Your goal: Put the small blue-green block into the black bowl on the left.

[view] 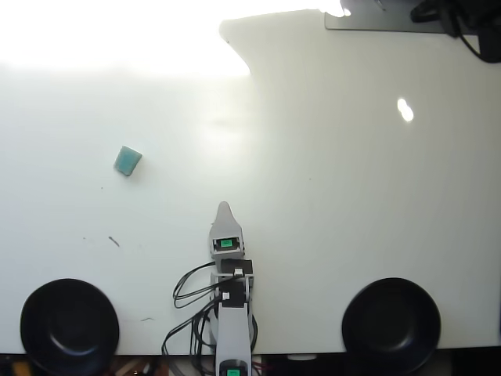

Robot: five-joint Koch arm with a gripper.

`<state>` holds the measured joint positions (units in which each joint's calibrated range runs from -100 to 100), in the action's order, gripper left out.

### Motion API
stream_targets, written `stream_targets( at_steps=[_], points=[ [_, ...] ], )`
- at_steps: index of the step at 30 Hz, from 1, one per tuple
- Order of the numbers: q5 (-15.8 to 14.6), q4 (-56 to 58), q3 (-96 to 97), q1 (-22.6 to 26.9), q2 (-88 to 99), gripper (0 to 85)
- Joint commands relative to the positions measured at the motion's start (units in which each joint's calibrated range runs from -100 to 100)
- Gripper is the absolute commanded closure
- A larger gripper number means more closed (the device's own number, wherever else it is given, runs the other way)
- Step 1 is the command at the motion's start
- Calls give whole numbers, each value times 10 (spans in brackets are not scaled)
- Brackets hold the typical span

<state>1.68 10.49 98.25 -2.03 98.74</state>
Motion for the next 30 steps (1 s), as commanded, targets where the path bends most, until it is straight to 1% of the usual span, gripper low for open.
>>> stream_targets(
  at_steps=[1,8,13,18,22,30],
  points=[
    [-1,0,-1,0,8,369],
    [0,15,-56,6,9,368],
    [0,35,-97,30,8,369],
    [1,44,-134,73,7,377],
    [3,99,-218,116,-11,384],
    [4,128,-421,179,-234,387]
  ],
)
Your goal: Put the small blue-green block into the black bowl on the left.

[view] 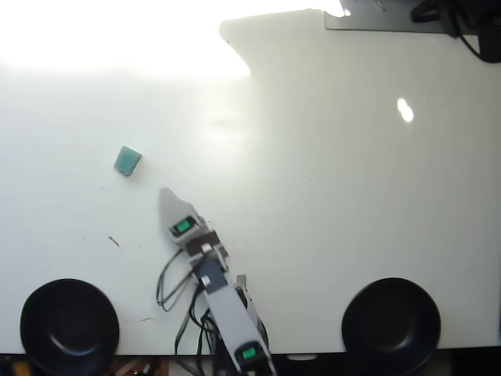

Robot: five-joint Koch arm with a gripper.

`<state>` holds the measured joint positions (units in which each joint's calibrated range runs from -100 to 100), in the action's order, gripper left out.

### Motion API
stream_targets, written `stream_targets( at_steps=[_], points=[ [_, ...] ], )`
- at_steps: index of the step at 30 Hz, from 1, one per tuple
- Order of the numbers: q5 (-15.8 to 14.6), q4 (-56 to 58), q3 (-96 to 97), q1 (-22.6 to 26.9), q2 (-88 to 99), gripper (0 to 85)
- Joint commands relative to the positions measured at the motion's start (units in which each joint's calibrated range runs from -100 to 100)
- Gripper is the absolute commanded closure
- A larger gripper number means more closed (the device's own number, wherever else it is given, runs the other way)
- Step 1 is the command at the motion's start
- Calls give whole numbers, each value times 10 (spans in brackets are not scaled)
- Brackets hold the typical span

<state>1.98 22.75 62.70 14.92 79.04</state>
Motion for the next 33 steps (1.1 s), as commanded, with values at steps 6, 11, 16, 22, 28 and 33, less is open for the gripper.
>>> stream_targets(
  at_steps=[6,11,16,22,28,33],
  points=[
    [6,58,-205,37,-207,386],
    [21,66,-234,44,-285,386],
    [33,66,-261,44,-356,384],
    [41,66,-317,44,-419,386],
    [41,87,-358,52,-419,386],
    [40,134,-368,62,-376,386]
  ],
)
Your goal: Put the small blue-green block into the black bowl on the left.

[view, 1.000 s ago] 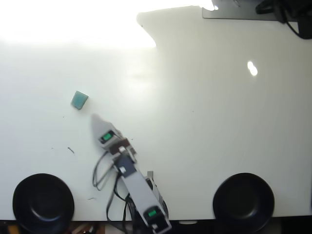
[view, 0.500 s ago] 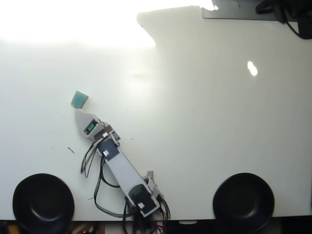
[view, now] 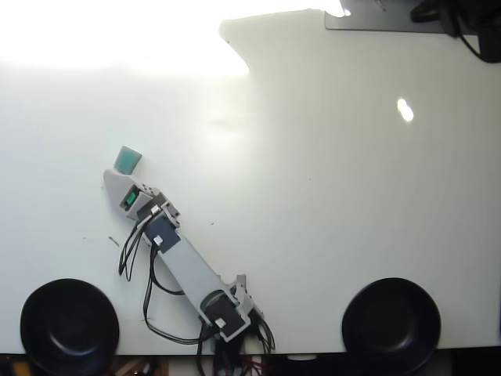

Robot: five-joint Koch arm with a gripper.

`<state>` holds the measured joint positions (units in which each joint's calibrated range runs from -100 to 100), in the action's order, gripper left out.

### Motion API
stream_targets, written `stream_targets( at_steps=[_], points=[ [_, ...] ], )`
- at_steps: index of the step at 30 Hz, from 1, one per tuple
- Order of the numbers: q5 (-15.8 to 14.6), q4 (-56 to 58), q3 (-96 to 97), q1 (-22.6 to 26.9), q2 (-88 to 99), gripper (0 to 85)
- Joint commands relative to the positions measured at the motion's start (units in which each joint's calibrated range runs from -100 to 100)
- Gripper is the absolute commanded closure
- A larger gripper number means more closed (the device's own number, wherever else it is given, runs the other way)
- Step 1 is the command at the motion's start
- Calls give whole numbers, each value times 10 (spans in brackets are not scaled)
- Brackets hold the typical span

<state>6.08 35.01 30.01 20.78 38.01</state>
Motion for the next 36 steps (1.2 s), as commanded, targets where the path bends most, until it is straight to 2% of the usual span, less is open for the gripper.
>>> stream_targets(
  at_steps=[1,9,16,25,36],
  points=[
    [-1,17,-42,4,39,386],
    [-2,57,-81,1,21,390],
    [-3,73,-179,-10,-75,390],
    [28,64,-216,-30,-193,390],
    [36,22,-224,-30,-272,390]
  ],
)
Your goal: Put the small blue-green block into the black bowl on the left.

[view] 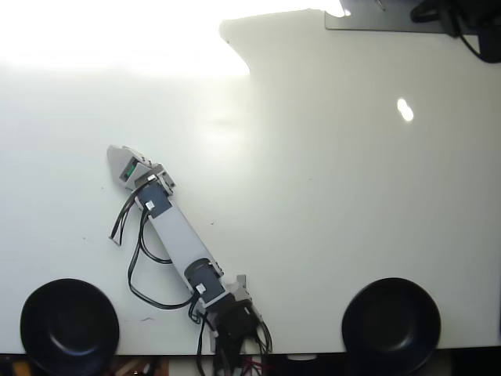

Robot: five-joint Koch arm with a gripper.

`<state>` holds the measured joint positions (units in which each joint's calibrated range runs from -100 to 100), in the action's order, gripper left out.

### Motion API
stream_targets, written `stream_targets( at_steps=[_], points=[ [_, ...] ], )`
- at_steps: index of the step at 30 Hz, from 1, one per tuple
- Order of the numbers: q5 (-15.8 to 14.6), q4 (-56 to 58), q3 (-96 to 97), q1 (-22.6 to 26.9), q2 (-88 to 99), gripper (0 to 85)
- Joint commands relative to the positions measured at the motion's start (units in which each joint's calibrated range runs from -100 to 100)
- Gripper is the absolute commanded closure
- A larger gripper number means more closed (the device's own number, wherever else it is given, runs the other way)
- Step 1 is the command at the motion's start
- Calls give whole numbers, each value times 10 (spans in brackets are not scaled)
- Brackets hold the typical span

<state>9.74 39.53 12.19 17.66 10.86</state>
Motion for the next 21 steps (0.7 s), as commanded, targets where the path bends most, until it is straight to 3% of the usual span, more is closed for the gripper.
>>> stream_targets(
  at_steps=[1,21],
  points=[
    [0,-28,-46,2,-4,391],
    [3,-61,-65,19,-90,434]
  ],
)
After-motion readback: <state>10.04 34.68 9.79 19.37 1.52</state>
